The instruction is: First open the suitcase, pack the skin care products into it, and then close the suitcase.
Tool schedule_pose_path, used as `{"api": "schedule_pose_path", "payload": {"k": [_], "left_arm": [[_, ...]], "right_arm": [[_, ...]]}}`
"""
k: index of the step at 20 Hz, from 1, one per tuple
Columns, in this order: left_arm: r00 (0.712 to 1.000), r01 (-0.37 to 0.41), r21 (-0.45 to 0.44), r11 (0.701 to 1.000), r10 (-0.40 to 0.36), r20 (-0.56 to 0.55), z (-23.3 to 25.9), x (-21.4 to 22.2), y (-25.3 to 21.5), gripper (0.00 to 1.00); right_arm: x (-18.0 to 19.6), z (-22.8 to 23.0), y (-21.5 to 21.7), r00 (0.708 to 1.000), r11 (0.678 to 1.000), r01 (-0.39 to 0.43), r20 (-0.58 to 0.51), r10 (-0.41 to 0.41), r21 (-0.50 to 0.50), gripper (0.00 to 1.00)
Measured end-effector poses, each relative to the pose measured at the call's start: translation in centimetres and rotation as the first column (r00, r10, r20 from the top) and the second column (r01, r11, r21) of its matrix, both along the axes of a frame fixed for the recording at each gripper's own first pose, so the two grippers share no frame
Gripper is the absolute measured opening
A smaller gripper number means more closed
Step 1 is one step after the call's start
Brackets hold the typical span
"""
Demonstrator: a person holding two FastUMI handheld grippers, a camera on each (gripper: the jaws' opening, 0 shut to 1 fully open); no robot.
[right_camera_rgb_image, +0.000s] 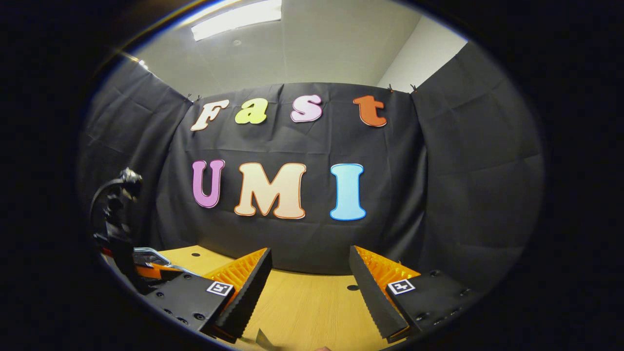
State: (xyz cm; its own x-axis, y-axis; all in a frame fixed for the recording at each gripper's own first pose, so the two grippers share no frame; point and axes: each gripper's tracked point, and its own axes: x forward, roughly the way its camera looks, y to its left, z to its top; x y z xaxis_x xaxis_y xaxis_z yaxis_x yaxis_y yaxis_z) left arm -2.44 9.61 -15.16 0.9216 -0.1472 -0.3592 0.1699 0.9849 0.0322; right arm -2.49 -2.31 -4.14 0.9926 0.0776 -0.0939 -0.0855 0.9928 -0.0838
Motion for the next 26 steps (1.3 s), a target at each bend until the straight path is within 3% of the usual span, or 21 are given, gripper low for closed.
{"api": "schedule_pose_path", "payload": {"k": [6, 13, 16, 19, 21, 23, 26], "left_arm": [[0.991, 0.003, -0.017, 1.0, -0.005, -0.131, -6.6, -1.7, -1.8, 0.94], [0.959, 0.006, -0.046, 0.999, -0.019, -0.281, -13.5, -3.8, -3.4, 0.95], [0.946, 0.005, -0.054, 0.999, -0.022, -0.323, -15.6, -4.0, -3.6, 0.89], [0.931, -0.003, -0.042, 0.999, -0.013, -0.366, -17.5, -4.2, -3.4, 0.43], [0.933, 0.003, -0.035, 0.999, -0.015, -0.361, -17.7, -4.2, -3.2, 0.39], [0.932, 0.031, -0.039, 0.999, -0.043, -0.361, -17.6, -4.1, -3.3, 0.18], [0.937, 0.032, -0.032, 0.999, -0.041, -0.347, -16.1, -4.0, -2.6, 0.12]], "right_arm": [[-0.2, -1.3, -0.8, 1.0, 0.999, -0.013, -0.026, 0.012, -0.034, 0.99], [-1.0, -2.8, -0.7, 0.997, 0.997, -0.042, -0.068, 0.038, -0.059, 0.99], [-1.4, -3.2, -0.6, 0.996, 0.996, -0.049, -0.081, 0.043, -0.074, 0.99], [-1.7, -3.4, -0.4, 0.995, 0.995, -0.056, -0.084, 0.048, -0.085, 0.99], [-2.1, -4.0, 0.1, 0.993, 0.994, -0.073, -0.095, 0.065, -0.083, 1.0], [-2.6, -4.4, 1.2, 0.99, 0.992, -0.103, -0.099, 0.097, -0.066, 1.0], [-3.1, -6.3, 2.1, 0.983, 0.989, -0.141, -0.122, 0.134, -0.047, 0.98]]}}
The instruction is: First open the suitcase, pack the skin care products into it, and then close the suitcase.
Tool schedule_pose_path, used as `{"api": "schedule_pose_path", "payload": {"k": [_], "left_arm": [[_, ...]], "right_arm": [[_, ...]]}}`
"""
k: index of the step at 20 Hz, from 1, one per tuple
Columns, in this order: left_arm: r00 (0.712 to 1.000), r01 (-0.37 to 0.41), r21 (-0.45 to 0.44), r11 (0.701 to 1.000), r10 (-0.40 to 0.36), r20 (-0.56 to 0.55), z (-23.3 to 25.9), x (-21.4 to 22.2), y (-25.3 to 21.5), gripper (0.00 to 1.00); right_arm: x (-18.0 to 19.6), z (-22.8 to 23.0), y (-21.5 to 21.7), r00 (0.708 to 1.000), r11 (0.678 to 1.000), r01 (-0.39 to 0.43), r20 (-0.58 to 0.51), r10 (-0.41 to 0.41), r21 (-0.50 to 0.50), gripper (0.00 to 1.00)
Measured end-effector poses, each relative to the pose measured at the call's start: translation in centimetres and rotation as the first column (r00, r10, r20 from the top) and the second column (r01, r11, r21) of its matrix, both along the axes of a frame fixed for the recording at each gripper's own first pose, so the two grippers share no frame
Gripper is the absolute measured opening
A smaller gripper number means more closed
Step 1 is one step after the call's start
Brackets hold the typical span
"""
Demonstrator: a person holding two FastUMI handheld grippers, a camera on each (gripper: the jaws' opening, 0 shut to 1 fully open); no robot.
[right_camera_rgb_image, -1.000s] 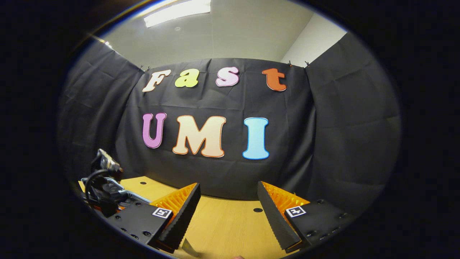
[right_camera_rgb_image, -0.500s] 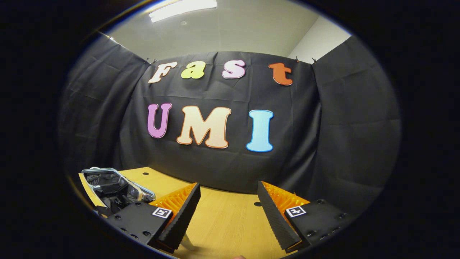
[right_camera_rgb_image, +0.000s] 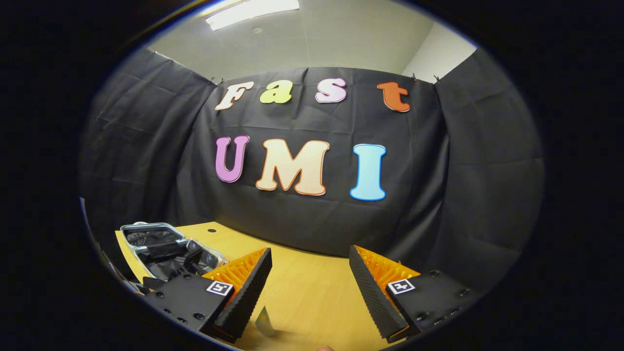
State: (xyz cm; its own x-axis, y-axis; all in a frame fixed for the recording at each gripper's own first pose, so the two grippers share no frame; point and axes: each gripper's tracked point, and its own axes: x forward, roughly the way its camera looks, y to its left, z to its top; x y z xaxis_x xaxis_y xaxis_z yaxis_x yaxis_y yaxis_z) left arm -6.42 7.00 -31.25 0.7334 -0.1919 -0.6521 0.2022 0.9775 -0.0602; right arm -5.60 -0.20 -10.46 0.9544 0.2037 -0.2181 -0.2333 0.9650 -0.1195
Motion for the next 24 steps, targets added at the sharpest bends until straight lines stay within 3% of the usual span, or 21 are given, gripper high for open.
{"api": "schedule_pose_path", "payload": {"k": [11, 21, 23, 24], "left_arm": [[0.994, -0.044, -0.009, 0.999, 0.045, 0.102, 9.9, 0.4, 4.0, 0.11], [0.977, -0.178, 0.036, 0.983, 0.172, 0.129, 14.2, -0.9, 9.8, 0.11], [0.971, -0.217, 0.059, 0.974, 0.209, 0.117, 14.3, -1.6, 11.5, 0.12], [0.967, -0.236, 0.06, 0.97, 0.228, 0.115, 14.4, -2.0, 12.3, 0.11]], "right_arm": [[-2.5, -11.7, 4.0, 0.974, 0.995, -0.102, -0.203, 0.101, 0.004, 0.99], [-5.1, -24.3, 3.9, 0.896, 0.992, -0.123, -0.434, 0.096, -0.034, 0.98], [-5.2, -25.9, 4.0, 0.885, 0.992, -0.119, -0.457, 0.089, -0.036, 0.93], [-5.3, -26.6, 3.8, 0.881, 0.992, -0.115, -0.467, 0.081, -0.045, 0.78]]}}
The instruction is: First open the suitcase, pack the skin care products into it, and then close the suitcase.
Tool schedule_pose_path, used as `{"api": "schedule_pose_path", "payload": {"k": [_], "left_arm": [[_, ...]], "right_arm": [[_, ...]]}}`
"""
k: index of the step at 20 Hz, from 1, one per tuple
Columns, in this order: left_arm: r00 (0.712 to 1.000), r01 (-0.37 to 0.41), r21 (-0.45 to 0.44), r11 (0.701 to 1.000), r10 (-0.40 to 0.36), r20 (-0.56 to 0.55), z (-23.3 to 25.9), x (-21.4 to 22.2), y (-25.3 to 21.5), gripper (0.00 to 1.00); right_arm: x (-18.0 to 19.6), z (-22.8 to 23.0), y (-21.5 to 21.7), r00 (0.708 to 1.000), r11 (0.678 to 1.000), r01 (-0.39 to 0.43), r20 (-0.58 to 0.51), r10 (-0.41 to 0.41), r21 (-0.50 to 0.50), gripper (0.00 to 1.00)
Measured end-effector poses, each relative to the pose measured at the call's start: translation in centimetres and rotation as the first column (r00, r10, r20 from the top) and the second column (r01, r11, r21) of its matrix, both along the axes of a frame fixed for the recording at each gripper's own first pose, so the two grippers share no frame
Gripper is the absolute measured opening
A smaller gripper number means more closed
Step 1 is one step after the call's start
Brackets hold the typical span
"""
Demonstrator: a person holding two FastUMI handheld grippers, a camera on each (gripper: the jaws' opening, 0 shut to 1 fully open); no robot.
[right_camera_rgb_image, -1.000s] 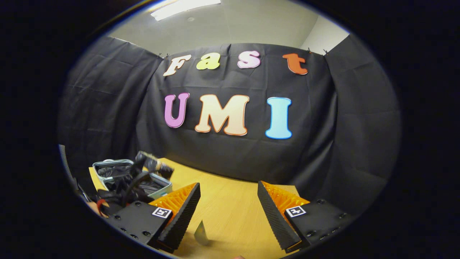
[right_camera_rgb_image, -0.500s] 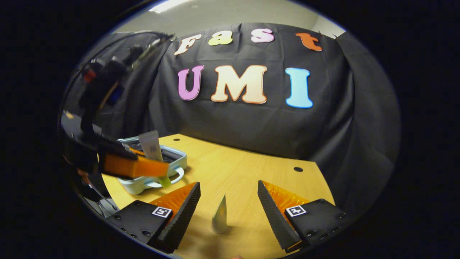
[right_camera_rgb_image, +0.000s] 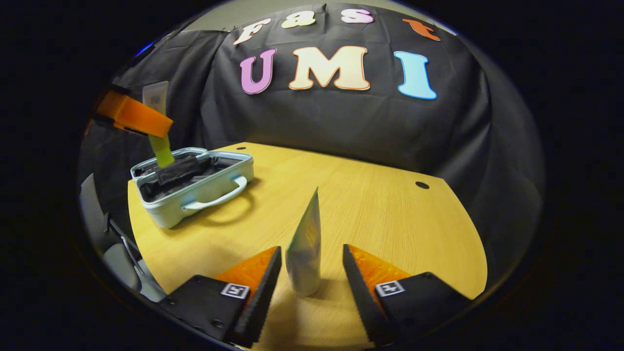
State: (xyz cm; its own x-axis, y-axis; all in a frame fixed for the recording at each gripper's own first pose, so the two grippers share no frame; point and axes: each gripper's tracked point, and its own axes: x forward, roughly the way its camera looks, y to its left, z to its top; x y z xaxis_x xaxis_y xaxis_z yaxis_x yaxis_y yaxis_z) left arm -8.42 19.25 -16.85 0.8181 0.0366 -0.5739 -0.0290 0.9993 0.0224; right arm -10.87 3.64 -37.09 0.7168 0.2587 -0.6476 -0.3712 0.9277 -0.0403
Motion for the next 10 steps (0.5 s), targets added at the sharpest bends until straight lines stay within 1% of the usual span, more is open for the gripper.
{"api": "schedule_pose_path", "payload": {"k": [1, 2, 3, 4, 5, 6, 7, 9, 10], "left_arm": [[1.0, -0.022, 0.0, 1.0, 0.022, -0.004, 0.1, -0.3, 0.7, 0.12], [0.999, -0.042, -0.001, 0.999, 0.042, -0.008, 0.1, -0.6, 1.4, 0.11], [0.998, -0.061, 0.0, 0.998, 0.061, -0.014, 0.1, -0.8, 2.1, 0.11], [0.997, -0.077, 0.003, 0.997, 0.077, -0.02, 0.0, -1.0, 2.8, 0.12], [0.996, -0.09, 0.008, 0.996, 0.09, -0.029, 0.0, -1.2, 3.5, 0.11], [0.995, -0.097, 0.01, 0.995, 0.097, -0.034, -0.1, -1.3, 4.1, 0.11], [0.994, -0.101, 0.015, 0.995, 0.102, -0.044, -0.3, -1.4, 4.7, 0.11], [0.992, -0.111, 0.04, 0.993, 0.113, -0.063, -0.5, -1.3, 6.5, 0.11], [0.99, -0.113, 0.052, 0.992, 0.117, -0.078, -0.7, -1.3, 7.5, 0.11]], "right_arm": [[-0.1, -0.6, 0.3, 1.0, 1.0, -0.007, -0.02, 0.007, 0.004, 0.7], [-0.7, -1.2, 0.6, 0.999, 1.0, -0.012, -0.039, 0.012, 0.002, 0.55], [-0.8, -1.3, 0.7, 0.999, 1.0, -0.016, -0.041, 0.016, -0.007, 0.45], [-1.0, -1.4, 1.1, 0.999, 1.0, -0.024, -0.044, 0.024, -0.004, 0.44], [-0.8, -1.2, 1.4, 0.998, 1.0, -0.028, -0.059, 0.027, -0.015, 0.4], [-0.4, -1.1, 0.9, 0.998, 0.999, -0.014, -0.068, 0.012, -0.036, 0.34], [-0.2, -1.0, 0.8, 0.996, 0.999, 0.0, -0.086, -0.003, -0.038, 0.31], [0.4, -0.7, 1.9, 0.989, 0.999, 0.04, -0.144, -0.037, 0.017, 0.27], [0.7, -0.4, 2.1, 0.986, 0.999, 0.049, -0.16, -0.046, 0.021, 0.27]]}}
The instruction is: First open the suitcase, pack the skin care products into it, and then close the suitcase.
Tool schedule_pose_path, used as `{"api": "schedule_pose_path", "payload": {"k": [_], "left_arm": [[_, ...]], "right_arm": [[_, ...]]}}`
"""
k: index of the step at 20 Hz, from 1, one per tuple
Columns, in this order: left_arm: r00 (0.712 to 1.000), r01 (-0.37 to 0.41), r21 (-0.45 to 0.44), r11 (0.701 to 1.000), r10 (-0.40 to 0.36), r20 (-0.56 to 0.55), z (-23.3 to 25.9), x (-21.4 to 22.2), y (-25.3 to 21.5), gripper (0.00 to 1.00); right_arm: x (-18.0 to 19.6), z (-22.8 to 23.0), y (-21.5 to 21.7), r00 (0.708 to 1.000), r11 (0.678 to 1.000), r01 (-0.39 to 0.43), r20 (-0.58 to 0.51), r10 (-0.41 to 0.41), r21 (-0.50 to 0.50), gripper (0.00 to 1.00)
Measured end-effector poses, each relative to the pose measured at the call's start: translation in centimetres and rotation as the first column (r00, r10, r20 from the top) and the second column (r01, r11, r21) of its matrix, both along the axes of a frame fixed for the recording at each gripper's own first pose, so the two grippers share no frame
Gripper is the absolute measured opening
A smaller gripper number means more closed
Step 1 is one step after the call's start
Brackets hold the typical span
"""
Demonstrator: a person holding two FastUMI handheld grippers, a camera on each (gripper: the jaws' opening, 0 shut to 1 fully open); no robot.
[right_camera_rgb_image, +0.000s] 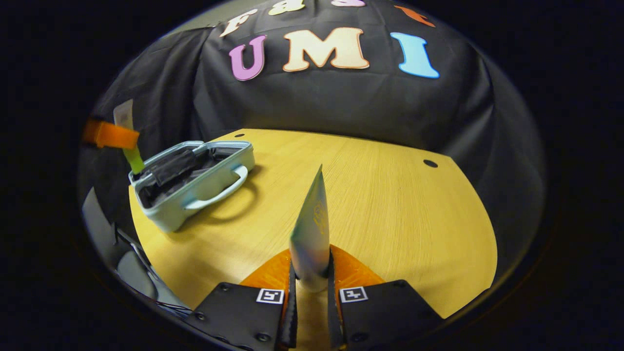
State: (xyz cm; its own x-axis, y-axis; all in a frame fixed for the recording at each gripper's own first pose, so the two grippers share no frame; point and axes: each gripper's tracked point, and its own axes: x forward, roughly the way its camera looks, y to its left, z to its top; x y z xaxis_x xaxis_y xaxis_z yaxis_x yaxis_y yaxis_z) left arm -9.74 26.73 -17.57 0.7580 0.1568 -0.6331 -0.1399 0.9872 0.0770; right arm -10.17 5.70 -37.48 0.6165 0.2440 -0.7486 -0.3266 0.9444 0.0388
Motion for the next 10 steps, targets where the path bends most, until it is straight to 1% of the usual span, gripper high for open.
{"api": "schedule_pose_path", "payload": {"k": [3, 5, 8, 10], "left_arm": [[1.0, -0.015, 0.022, 1.0, 0.015, -0.007, 0.0, 0.9, 3.0, 0.11], [1.0, 0.005, 0.006, 1.0, -0.005, -0.008, -0.7, 2.0, 4.2, 0.11], [0.997, 0.011, -0.006, 1.0, -0.011, -0.072, -3.1, 3.2, 6.9, 0.11], [0.99, 0.015, -0.001, 1.0, -0.015, -0.138, -4.9, 3.6, 8.5, 0.11]], "right_arm": [[0.6, 1.5, 0.7, 1.0, 1.0, 0.011, -0.008, -0.011, 0.002, 0.27], [1.9, 3.7, 1.3, 0.998, 0.999, 0.046, 0.038, -0.047, 0.011, 0.27], [3.2, 6.2, 3.0, 0.993, 0.994, 0.104, 0.058, -0.105, 0.026, 0.27], [3.6, 6.6, 4.9, 0.993, 0.994, 0.108, 0.048, -0.109, 0.028, 0.27]]}}
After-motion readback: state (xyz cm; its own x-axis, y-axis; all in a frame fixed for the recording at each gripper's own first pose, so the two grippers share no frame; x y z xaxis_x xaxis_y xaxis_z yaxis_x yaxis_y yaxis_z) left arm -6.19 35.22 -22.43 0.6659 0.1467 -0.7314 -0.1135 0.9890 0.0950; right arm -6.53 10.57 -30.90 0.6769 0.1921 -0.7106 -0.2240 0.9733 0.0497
